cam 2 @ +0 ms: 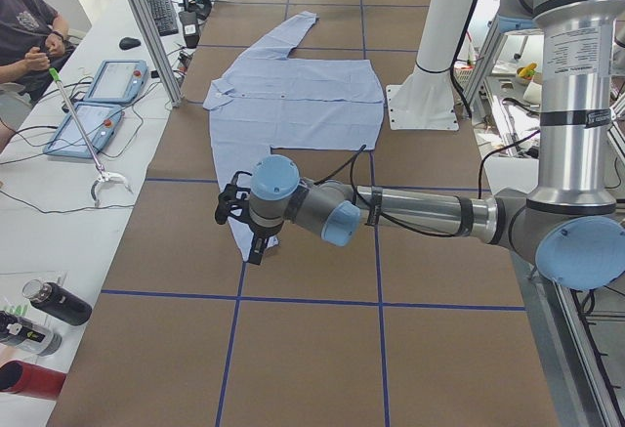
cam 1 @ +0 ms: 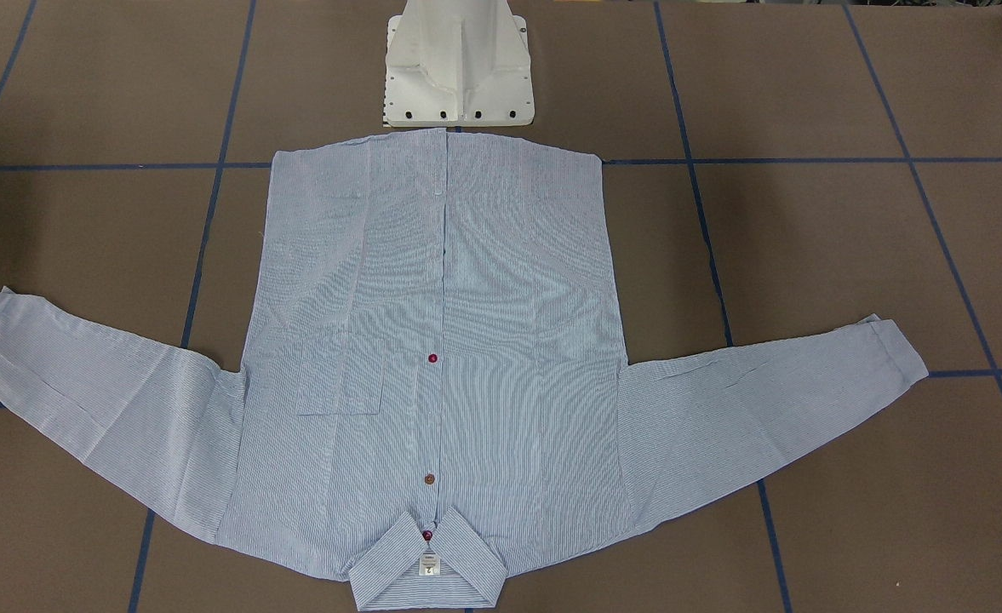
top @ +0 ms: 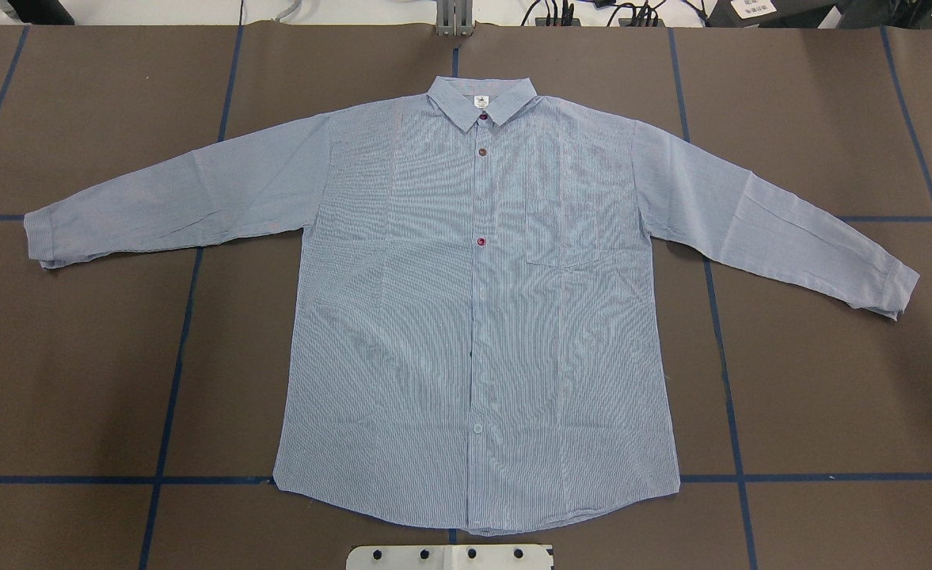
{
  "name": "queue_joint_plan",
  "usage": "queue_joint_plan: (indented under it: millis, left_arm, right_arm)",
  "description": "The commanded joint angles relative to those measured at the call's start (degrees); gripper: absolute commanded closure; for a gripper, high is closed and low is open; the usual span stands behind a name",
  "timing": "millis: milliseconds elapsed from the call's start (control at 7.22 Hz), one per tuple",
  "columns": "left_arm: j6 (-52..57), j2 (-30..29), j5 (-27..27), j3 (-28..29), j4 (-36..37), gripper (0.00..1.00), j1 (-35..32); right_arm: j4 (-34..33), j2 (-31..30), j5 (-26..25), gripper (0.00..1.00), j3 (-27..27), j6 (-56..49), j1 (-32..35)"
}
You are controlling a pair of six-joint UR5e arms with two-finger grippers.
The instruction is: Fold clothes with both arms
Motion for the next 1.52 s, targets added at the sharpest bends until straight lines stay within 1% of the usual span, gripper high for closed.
queue_joint_plan:
  millis: [0, 139, 277, 416, 554, 832, 970, 1109, 1247, 1386]
  left_arm:
    - [0.0, 1.2, -0.1, -2.4, -0.1, 0.00, -1.7]
    - [-0.1, 1.2, -0.2, -2.4, -0.1, 0.00, -1.6]
    - [0.0, 1.2, 0.0, -1.7, -0.1, 0.00, -1.6]
    - [-0.4, 1.3, -0.1, -2.4, -0.1, 0.00, -1.7]
    - [-0.4, 2.5, -0.1, -2.6, -0.5, 0.00, -1.6]
    - [-0.4, 1.8, -0.1, -3.0, -0.8, 0.00, -1.3]
    - [-0.1, 2.3, -0.1, -3.2, -2.6, 0.00, -1.2]
    - [-0.1, 2.8, -0.1, -3.2, -5.0, 0.00, -1.2]
    - [-0.1, 2.9, -0.1, -3.2, -5.5, 0.00, -1.2]
    - [0.0, 2.9, -0.1, -3.2, -6.3, 0.00, -1.2]
  right_arm:
    - [0.3, -0.6, -0.2, 0.00, 0.4, -0.1, 0.9]
    - [0.5, -1.4, 0.0, 0.00, 1.3, -0.1, 1.8]
    - [0.6, -3.4, -0.2, 0.00, 3.8, -0.1, 2.0]
    - [0.9, -4.9, -0.2, 0.00, 3.9, -0.1, 2.0]
    - [1.3, -4.3, -0.9, 0.00, 2.9, 0.0, 2.0]
    - [1.3, -4.9, -0.5, 0.00, 3.2, 1.0, 1.3]
    - [2.9, -4.9, -0.4, 0.00, 3.1, 5.0, 1.1]
    - [6.5, -4.9, -0.7, 0.00, 2.8, 18.5, -2.8]
    - [13.3, -5.0, -2.9, 0.00, 2.2, 32.6, -7.6]
    - [18.7, -5.2, -5.1, 0.00, 0.8, 43.1, -11.2]
